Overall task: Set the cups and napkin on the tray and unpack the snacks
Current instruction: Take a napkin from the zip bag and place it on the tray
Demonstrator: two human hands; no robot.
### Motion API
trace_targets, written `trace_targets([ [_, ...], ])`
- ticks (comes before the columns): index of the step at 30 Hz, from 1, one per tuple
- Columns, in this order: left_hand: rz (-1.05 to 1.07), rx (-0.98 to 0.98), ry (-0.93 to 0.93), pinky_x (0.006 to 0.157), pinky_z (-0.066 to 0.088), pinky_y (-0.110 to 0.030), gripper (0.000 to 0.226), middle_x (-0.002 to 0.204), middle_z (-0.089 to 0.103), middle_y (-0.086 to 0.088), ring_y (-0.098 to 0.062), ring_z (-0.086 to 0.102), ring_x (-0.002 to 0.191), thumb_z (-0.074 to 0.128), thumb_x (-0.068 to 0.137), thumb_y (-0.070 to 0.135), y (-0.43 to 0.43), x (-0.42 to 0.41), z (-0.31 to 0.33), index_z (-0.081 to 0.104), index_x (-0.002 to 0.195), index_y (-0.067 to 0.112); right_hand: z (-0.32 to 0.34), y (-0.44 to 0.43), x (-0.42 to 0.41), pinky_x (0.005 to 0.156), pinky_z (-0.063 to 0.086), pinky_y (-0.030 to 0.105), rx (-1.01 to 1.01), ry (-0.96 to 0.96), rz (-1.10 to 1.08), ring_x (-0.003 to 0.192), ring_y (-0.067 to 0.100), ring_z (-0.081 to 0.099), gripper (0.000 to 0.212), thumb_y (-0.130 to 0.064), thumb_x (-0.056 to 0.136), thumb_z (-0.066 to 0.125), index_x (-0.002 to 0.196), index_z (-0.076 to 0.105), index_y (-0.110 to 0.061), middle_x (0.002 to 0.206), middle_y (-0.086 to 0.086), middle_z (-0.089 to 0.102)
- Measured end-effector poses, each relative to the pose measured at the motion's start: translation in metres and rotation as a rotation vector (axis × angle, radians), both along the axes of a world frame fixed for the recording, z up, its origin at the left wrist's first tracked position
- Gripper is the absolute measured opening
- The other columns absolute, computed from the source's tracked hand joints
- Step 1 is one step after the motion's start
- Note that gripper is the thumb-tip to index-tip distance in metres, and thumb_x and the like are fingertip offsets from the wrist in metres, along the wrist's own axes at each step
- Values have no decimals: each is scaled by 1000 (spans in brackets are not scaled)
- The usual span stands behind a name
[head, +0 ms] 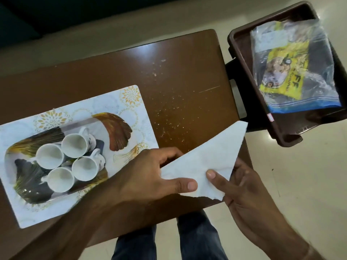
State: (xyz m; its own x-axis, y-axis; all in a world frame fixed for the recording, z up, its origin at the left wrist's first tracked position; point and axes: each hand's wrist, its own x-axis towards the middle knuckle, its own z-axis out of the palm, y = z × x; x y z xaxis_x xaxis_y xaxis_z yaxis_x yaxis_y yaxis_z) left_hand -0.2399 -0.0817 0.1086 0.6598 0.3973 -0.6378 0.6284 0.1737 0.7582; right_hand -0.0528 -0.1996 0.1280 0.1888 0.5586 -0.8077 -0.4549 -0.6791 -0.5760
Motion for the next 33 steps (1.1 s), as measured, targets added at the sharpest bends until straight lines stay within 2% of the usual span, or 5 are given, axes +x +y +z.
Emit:
trace_targets([
  [3,-74,2,-12,54,43,-14,15,73,64,27,1,63,69,72,83,54,0,-8,-1,64,83,41,4,6,-6,74,63,35,-77,-44,147,107,15,71,81,-36,53,88,125,52,-40,120,-11,69],
  [8,-323,173,67,63,37,-20,20,81,53,20,-6,56,79,59,93,50,-9,-29,-4,64,101,33,23,52,1,117,20,62,457,-1144,1138,155,24,12,127,-55,53,91,152,13,-42,167,-6,9],
  [14,-224,258,41,66,38,-18,19,108,68,4,-7,59,85,59,95,44,-39,-47,-19,63,111,37,-12,91,-45,95,41,31,390,-664,2080,104,14,65,71,-62,80,68,137,42,-29,113,-4,70],
  [23,890,-222,-14,74,59,-23,34,104,73,21,-3,70,99,63,75,74,-95,-116,-87,72,101,54,-82,116,-60,72,63,32,81,-77,1400,89,17,76,24,-37,89,72,108,76,-22,101,-10,79],
  [33,1694,-181,66,56,62,-33,12,86,78,10,-22,77,73,79,86,20,-96,-124,-120,73,94,26,-141,133,-130,62,57,30,163,-695,973,81,19,70,35,-39,83,78,102,66,-11,94,0,73],
])
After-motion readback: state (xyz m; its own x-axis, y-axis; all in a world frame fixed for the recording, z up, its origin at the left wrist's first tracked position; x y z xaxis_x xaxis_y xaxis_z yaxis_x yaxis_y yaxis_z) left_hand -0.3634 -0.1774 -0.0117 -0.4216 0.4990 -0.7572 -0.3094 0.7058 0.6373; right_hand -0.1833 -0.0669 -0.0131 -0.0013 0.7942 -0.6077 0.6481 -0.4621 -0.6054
